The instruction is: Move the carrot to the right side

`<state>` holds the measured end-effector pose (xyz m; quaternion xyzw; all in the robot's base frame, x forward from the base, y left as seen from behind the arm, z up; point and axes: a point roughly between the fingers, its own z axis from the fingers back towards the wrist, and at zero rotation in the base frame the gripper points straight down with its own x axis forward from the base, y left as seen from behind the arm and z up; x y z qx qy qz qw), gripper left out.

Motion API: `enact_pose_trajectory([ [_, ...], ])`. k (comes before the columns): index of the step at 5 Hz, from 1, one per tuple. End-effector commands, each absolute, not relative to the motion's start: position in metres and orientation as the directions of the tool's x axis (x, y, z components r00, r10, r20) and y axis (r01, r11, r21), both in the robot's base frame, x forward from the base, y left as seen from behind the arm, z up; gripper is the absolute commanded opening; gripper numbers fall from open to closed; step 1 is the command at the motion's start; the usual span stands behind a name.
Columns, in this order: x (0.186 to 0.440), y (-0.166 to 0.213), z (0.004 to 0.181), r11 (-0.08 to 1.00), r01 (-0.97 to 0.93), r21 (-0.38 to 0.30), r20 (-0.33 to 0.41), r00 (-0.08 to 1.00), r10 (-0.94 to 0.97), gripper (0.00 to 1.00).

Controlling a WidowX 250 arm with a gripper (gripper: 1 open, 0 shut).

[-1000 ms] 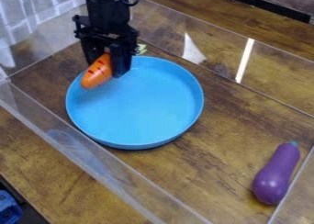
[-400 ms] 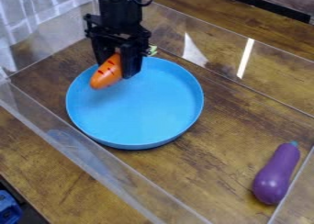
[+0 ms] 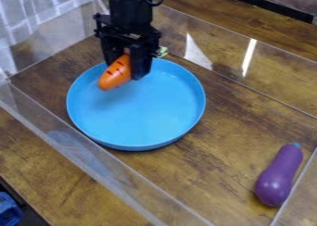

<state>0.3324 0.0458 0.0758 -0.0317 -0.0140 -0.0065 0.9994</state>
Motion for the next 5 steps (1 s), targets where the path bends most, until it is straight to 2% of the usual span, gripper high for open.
enact_pose_trajectory([
  [1, 0.345, 0.038, 0.114, 0.998, 0.047, -0.038, 0.145, 0.989, -0.041, 0.0],
  [5, 0.35, 0.018, 0.117, 0.995, 0.093, -0.041, 0.148, 0.985, -0.086, 0.0],
])
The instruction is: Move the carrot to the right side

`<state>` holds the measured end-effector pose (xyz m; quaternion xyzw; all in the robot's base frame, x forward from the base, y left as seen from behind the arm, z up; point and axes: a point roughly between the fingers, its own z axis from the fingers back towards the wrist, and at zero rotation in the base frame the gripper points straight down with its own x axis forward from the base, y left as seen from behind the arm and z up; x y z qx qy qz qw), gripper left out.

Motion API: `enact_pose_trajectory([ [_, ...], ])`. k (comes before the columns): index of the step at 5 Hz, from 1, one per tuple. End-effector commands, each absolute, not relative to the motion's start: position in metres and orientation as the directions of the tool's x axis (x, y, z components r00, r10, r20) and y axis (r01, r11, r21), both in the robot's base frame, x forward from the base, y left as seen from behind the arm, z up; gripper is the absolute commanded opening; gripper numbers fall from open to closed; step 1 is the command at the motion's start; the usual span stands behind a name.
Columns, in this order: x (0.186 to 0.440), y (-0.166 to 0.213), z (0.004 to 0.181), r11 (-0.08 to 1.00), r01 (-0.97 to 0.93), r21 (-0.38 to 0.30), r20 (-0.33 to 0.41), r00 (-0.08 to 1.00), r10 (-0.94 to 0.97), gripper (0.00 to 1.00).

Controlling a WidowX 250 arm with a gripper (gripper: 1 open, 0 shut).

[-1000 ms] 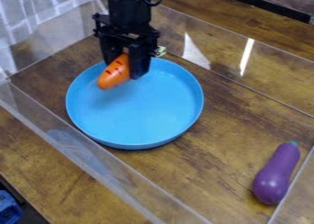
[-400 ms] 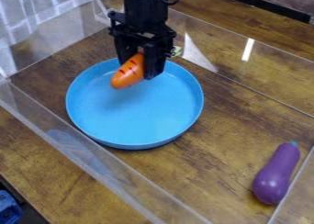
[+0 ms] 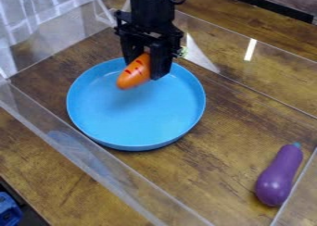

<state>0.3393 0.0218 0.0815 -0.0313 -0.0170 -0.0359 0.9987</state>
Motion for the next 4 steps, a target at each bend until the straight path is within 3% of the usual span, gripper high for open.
enact_pose_trajectory([
  [1, 0.351, 0.014, 0.118, 0.994, 0.1, -0.041, 0.149, 0.985, -0.093, 0.0],
  [4, 0.356, -0.006, 0.122, 0.991, 0.127, -0.041, 0.156, 0.98, -0.119, 0.0],
])
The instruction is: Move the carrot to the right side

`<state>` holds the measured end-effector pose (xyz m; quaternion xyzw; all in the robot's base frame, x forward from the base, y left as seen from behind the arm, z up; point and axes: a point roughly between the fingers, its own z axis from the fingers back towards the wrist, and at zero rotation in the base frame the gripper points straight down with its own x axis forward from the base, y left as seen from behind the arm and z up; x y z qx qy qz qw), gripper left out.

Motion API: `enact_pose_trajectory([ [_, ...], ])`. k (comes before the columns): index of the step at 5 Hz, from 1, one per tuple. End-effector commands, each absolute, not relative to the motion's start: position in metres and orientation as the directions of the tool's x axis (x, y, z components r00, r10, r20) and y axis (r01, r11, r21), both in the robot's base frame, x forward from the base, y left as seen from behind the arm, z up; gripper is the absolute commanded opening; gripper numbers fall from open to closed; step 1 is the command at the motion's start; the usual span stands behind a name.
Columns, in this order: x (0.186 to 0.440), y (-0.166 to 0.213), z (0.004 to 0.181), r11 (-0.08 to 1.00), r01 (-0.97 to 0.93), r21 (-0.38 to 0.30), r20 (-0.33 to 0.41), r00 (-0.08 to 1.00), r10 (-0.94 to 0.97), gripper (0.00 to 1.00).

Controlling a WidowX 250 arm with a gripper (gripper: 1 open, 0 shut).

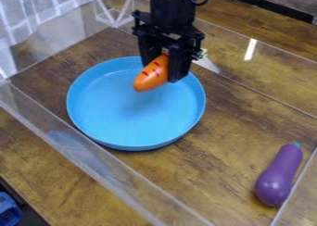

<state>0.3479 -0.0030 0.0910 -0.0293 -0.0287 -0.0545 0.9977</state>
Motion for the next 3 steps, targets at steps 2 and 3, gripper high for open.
enact_pose_trajectory([
  [2, 0.358, -0.019, 0.126, 0.989, 0.146, -0.033, 0.154, 0.978, -0.14, 0.0],
  [3, 0.359, -0.028, 0.128, 0.987, 0.159, -0.031, 0.153, 0.976, -0.152, 0.0],
])
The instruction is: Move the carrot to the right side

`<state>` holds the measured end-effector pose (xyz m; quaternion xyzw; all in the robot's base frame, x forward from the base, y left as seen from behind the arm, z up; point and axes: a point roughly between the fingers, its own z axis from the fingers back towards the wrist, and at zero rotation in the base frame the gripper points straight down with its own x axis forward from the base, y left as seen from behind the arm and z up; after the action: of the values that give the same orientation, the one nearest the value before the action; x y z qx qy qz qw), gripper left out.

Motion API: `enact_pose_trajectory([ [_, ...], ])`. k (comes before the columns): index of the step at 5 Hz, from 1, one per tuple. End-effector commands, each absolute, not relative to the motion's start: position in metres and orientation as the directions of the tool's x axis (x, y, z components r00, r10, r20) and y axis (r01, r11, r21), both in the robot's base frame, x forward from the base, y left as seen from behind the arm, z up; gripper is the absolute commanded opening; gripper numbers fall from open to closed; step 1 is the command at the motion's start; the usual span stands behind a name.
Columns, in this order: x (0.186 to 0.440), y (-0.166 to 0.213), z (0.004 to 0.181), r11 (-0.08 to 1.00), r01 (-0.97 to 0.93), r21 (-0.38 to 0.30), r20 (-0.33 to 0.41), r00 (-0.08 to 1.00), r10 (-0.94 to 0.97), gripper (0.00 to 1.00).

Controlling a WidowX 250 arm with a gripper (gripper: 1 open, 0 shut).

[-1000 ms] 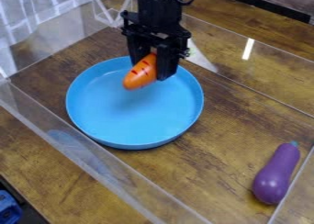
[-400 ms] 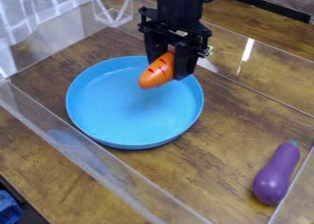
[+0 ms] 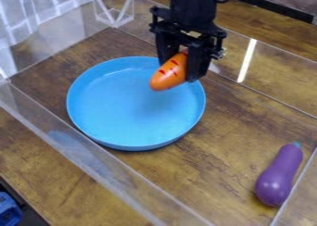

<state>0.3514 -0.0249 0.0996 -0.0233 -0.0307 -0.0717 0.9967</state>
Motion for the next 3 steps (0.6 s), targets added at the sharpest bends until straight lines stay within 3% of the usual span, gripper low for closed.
enact_pose_trajectory([
  [1, 0.3589, -0.0329, 0.1291, 0.986, 0.165, -0.03, 0.15, 0.976, -0.158, 0.0],
  [3, 0.3592, -0.0411, 0.1299, 0.985, 0.17, -0.029, 0.141, 0.976, -0.164, 0.0],
])
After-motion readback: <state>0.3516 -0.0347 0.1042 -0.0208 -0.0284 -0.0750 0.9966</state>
